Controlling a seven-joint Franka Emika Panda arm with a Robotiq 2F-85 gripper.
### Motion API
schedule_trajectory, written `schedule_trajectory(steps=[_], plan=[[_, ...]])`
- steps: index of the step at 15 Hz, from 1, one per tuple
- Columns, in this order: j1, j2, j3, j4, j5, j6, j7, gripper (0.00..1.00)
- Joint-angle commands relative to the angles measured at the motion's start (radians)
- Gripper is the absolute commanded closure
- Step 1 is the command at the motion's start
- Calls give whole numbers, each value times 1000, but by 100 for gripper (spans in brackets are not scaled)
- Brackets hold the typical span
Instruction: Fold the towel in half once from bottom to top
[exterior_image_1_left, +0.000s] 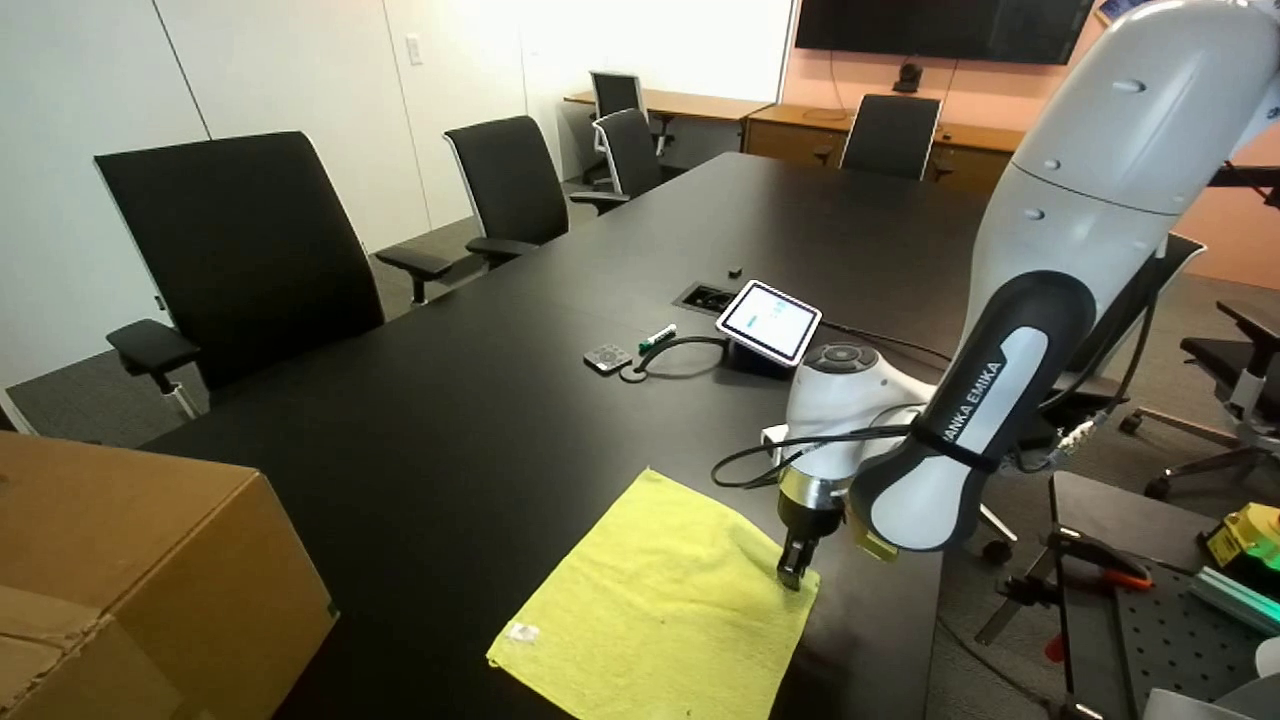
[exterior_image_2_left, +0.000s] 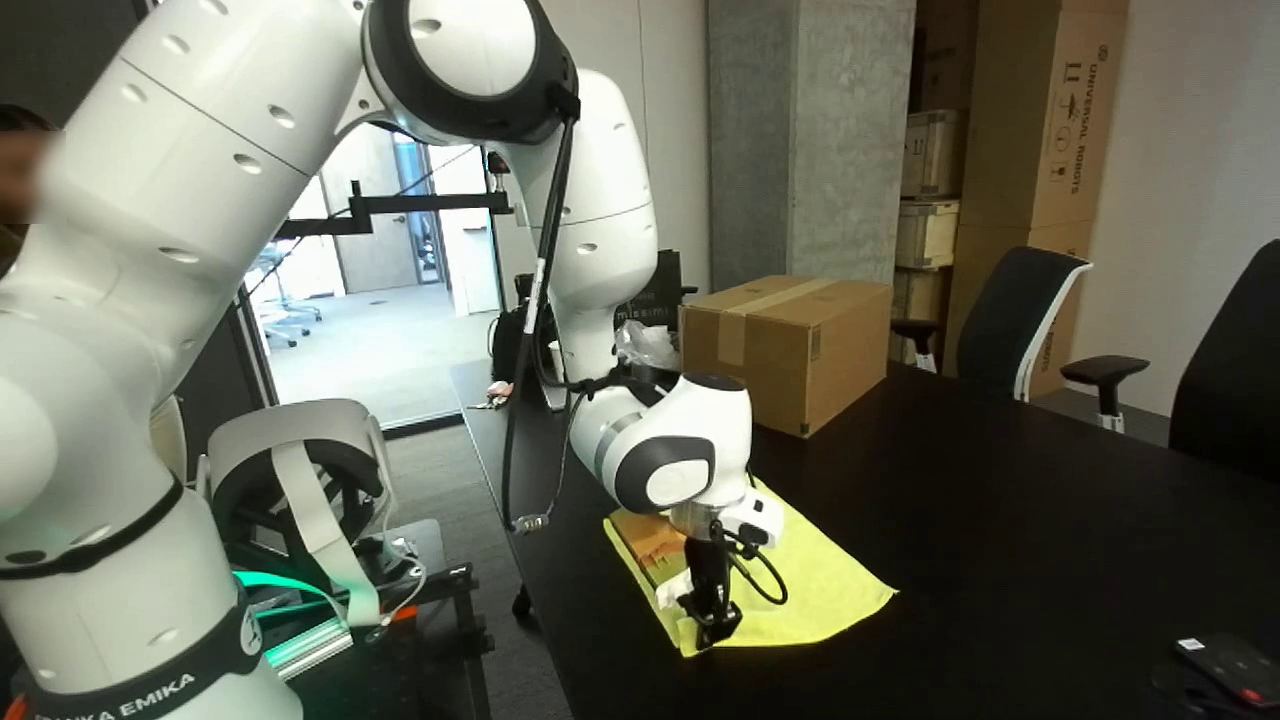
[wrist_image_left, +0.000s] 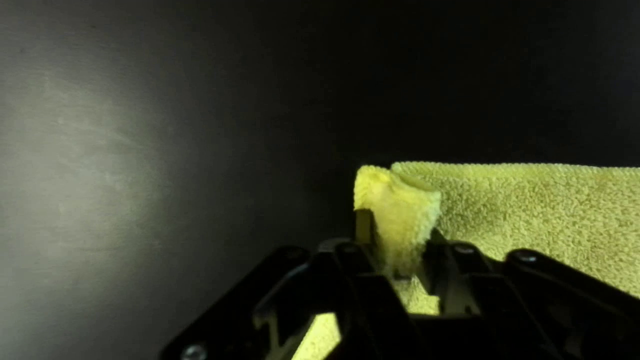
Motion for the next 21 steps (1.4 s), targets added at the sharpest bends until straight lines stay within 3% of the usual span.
schedule_trajectory(steps=[1,3,5,14,17,21], plan=[[-5,-65,3,-33,17,-41,-26,96],[-15,-81,9,-31,21,-55,-31,100],[-27,-73,14,-7,27,-71,-34,94],[-116,-59,104,123,126,-78,-53,97],[-86,-33,88,212,134,-82,-29,97],[-10,44,15,370,110,-91,31,97]])
